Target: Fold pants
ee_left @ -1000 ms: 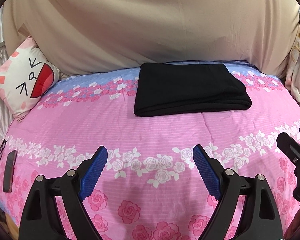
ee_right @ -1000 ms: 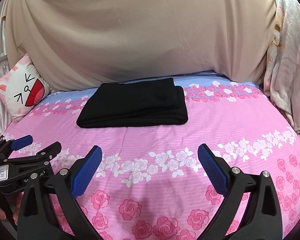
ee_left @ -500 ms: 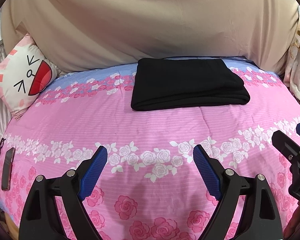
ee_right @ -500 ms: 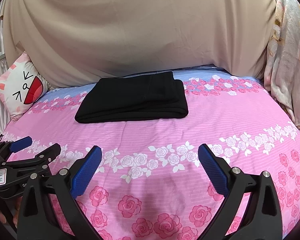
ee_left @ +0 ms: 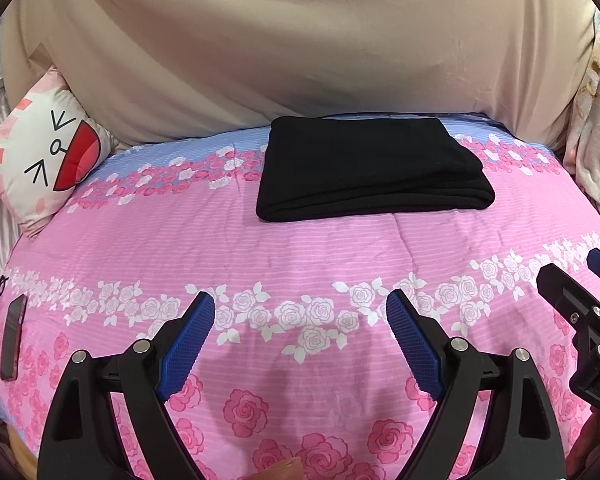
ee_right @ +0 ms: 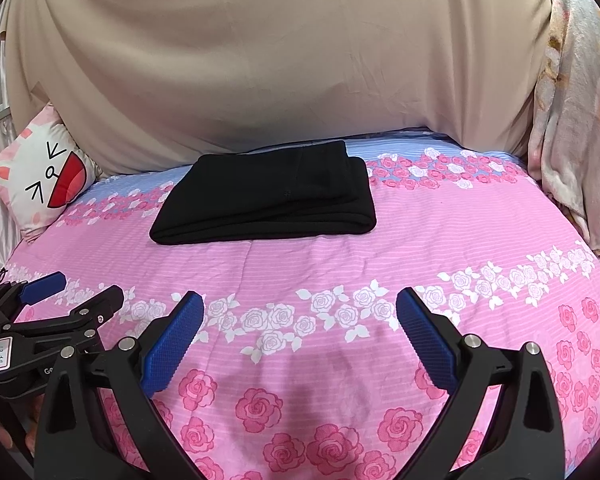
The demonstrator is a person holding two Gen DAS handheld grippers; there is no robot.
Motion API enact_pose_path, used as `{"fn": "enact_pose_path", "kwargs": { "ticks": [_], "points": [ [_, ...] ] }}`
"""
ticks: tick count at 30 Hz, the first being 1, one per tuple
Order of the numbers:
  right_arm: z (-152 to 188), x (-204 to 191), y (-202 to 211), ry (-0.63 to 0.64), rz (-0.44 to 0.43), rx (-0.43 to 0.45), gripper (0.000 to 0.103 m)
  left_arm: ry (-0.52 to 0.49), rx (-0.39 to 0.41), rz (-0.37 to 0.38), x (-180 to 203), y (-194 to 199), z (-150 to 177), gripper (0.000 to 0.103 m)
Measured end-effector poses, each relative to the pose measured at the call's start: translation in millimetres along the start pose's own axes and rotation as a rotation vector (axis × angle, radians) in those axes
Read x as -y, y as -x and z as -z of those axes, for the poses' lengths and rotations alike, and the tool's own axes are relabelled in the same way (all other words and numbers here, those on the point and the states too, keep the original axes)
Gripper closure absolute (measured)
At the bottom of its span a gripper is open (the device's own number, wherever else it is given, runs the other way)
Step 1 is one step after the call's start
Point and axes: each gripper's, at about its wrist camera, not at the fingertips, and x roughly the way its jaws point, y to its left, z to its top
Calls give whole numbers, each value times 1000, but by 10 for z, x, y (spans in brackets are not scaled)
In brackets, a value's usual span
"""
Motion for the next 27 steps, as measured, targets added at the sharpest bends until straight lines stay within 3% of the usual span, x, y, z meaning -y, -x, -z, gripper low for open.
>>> {"fn": "enact_pose_path", "kwargs": {
  "ticks": [27],
  "points": [
    [4, -16, 7, 2, 2, 0, 8, 3, -5, -3, -21, -10, 22, 18]
  ]
}}
